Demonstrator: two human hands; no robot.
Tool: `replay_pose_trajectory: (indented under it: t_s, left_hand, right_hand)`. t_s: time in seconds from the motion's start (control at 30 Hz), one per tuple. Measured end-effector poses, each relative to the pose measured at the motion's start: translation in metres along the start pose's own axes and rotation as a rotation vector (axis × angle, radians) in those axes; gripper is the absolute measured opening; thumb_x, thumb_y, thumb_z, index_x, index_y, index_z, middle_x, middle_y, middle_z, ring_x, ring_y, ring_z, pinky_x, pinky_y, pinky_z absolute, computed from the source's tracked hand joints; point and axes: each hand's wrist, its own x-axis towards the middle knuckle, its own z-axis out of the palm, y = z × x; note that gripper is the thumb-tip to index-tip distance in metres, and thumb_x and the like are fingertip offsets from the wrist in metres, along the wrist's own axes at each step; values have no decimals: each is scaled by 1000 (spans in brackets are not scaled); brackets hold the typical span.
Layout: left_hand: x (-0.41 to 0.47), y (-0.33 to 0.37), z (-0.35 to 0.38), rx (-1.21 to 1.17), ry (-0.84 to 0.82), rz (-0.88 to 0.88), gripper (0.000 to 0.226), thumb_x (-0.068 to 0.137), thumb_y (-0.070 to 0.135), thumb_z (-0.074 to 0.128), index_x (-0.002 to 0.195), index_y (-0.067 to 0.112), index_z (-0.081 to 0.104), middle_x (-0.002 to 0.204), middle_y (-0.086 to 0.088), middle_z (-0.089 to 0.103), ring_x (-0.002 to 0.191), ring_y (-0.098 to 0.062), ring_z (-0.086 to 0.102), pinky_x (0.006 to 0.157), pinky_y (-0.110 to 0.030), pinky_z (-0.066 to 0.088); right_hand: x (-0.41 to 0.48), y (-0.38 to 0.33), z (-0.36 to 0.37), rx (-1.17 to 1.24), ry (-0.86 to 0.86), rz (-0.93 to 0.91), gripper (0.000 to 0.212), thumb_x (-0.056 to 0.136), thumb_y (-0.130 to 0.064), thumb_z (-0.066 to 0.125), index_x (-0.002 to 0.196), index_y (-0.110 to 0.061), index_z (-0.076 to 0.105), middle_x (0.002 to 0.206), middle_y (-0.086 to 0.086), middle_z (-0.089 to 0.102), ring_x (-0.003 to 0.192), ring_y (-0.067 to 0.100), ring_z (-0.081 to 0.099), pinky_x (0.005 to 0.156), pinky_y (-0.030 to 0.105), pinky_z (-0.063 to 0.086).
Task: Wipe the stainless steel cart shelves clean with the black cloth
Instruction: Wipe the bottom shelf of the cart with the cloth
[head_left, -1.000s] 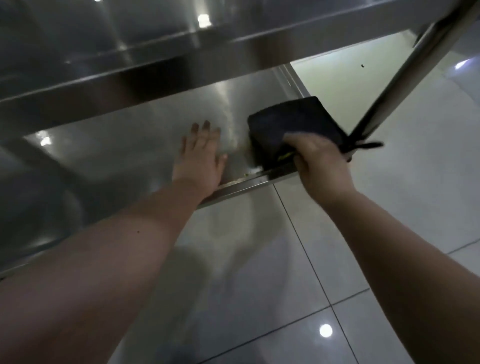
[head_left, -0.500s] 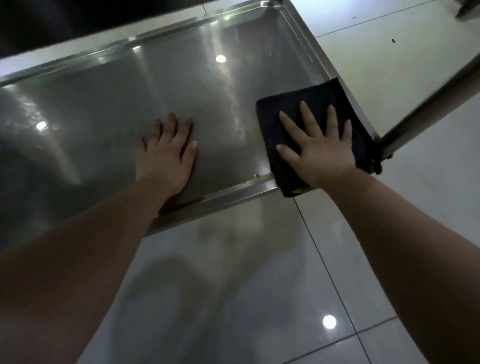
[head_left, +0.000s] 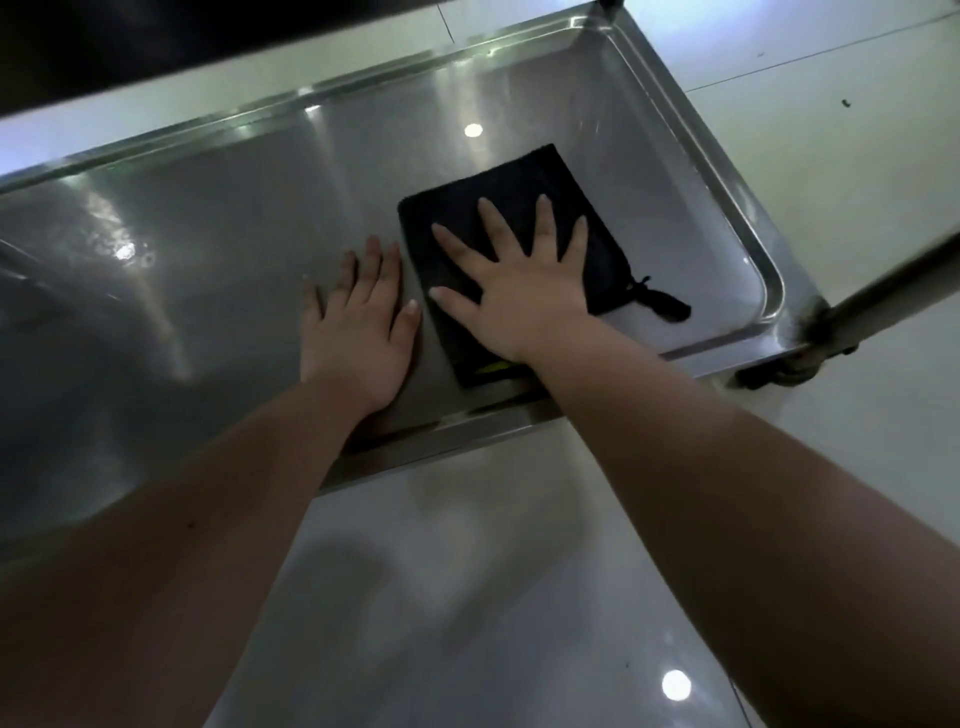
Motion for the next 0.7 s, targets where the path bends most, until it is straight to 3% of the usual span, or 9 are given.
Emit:
replay_pose_trajectory:
  t_s: [0.13, 0.27, 0.43, 0.6, 0.7]
  left_hand:
    - [1, 2, -2, 12, 2, 1, 63, 99, 48, 17, 156, 24, 4, 164, 1, 3, 150, -25, 4, 118, -52, 4]
    - [1, 2, -2, 24, 7, 4, 63, 99, 48, 18, 156, 25, 4, 164, 3, 4, 150, -25, 4, 118, -53, 2]
    - [2, 5, -2, 30, -12, -1, 61, 99, 46, 18, 156, 27, 3, 164, 4, 2, 150, -24, 1, 118, -54, 1]
    - [1, 2, -3, 40, -3, 5, 63, 98, 47, 14, 156, 24, 3, 164, 4, 1, 150, -23, 1, 118, -54, 3]
    - [0, 2, -4, 39, -3, 8, 66, 96, 48, 12, 156, 22, 2, 164, 2, 2, 150, -22, 1, 118, -53, 4]
  right_hand:
    - [8, 46, -9, 34, 29, 42, 63, 89, -76, 20, 148, -57, 4, 163, -14, -3, 148, 38, -10, 114, 63, -6]
    - [5, 110, -15, 28, 11, 215, 64, 89, -76, 18, 147, -57, 0, 163, -12, -6, 147, 39, -10, 115, 61, -6]
    - [18, 79, -15, 56, 11, 325, 66, 89, -75, 17, 149, -53, -1, 164, -9, -9, 145, 43, -15, 112, 66, -8]
    - [29, -8, -6, -5, 27, 28, 66, 90, -73, 16, 150, -52, -1, 164, -8, -8, 145, 44, -16, 110, 68, -8]
    - [36, -11, -7, -28, -23, -56, 66, 88, -77, 14, 148, -56, -4, 163, -12, -9, 146, 40, -16, 111, 67, -9]
